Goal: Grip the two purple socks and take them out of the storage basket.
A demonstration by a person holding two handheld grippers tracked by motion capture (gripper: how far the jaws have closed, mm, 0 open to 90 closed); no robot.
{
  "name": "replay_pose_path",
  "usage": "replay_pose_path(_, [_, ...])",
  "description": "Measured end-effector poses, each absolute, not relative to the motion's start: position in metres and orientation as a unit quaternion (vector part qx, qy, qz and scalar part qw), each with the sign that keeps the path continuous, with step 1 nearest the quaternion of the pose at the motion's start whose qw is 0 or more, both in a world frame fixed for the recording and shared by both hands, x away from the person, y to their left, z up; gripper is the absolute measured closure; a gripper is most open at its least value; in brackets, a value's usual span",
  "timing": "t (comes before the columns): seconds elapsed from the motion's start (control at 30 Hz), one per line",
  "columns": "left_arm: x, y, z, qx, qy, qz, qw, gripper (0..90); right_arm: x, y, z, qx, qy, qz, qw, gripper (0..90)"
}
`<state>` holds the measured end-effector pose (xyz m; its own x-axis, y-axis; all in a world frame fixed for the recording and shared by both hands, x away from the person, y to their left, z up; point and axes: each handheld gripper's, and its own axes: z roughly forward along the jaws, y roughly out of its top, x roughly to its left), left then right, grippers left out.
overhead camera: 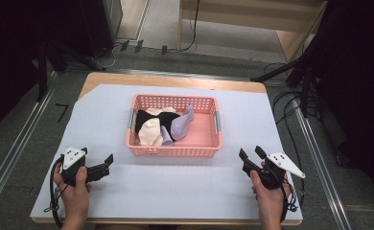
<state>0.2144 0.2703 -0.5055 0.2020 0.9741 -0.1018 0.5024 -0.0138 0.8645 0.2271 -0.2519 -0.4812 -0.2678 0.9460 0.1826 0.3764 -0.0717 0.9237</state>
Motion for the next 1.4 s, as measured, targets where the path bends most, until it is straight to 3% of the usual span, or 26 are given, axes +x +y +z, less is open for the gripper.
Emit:
replay_pose_path(0.37, [0.215, 0.271, -0.505, 0.654, 0.565, 0.279, 0.417, 3.8, 0.247, -0.202, -0.458, 0.497, 0.626, 0.521, 0.3, 46.5])
replay_pose_path(0.6, [0.215, 0.271, -0.505, 0.654, 0.566, 0.278, 0.417, 4.3, 0.261, -0.164, -0.452, 0.472, 0.651, 0.515, 0.296, 56.2])
replay_pose_path(0.73, [0.215, 0.271, -0.506, 0.654, 0.567, 0.277, 0.418, 4.3, 0.269, -0.145, -0.45, 0.463, 0.659, 0.533, 0.261, 59.0])
replay_pose_path(1.23, [0.215, 0.272, -0.506, 0.655, 0.567, 0.276, 0.417, 4.7, 0.304, -0.092, -0.45, 0.465, 0.691, 0.514, 0.204, 66.7])
replay_pose_path(1.4, [0.215, 0.271, -0.505, 0.655, 0.567, 0.276, 0.416, 4.9, 0.316, -0.08, -0.453, 0.476, 0.705, 0.495, 0.176, 75.0])
